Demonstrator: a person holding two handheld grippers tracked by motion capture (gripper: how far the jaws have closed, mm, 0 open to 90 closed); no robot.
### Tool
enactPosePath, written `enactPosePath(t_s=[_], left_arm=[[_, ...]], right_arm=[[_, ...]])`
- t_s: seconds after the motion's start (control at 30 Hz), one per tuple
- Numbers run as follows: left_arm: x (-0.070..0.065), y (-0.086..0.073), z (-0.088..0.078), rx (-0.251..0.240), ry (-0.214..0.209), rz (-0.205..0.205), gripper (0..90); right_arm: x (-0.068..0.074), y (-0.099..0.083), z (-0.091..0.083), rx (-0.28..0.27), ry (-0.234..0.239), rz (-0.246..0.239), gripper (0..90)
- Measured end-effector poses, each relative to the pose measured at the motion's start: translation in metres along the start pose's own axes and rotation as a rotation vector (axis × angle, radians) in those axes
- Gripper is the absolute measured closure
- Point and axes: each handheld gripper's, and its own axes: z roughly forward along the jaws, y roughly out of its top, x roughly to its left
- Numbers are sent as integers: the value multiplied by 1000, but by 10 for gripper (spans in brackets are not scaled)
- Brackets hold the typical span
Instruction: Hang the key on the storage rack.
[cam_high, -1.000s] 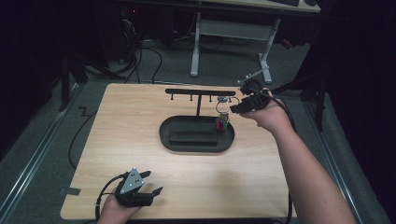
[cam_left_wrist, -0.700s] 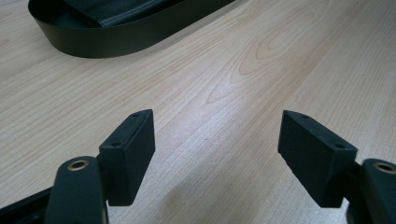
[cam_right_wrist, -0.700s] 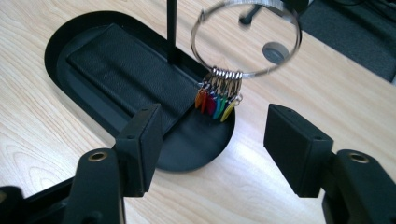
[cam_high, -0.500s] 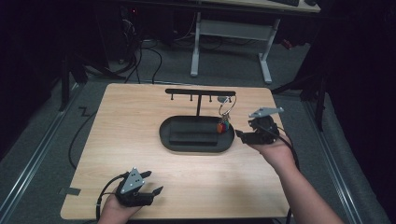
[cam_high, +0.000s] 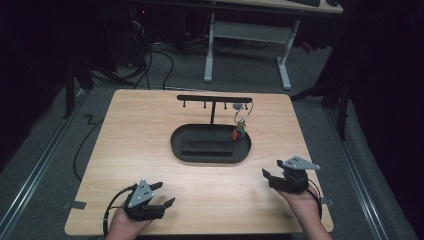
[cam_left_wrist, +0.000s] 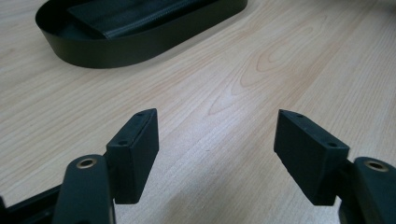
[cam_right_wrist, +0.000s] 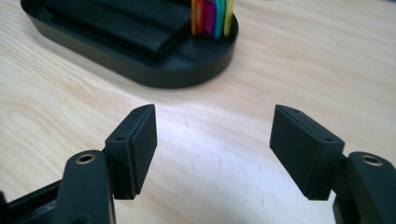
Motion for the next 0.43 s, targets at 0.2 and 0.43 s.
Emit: enactPosePath(t_s=[0.2,0.43], left_arm=[[2,1,2,0,16,-27,325],[-3,1,2,28,39,10,357]], right_arm=[[5,-45,-20,-94,-27,58,322],[0,-46,-17,-100,4,39,317]])
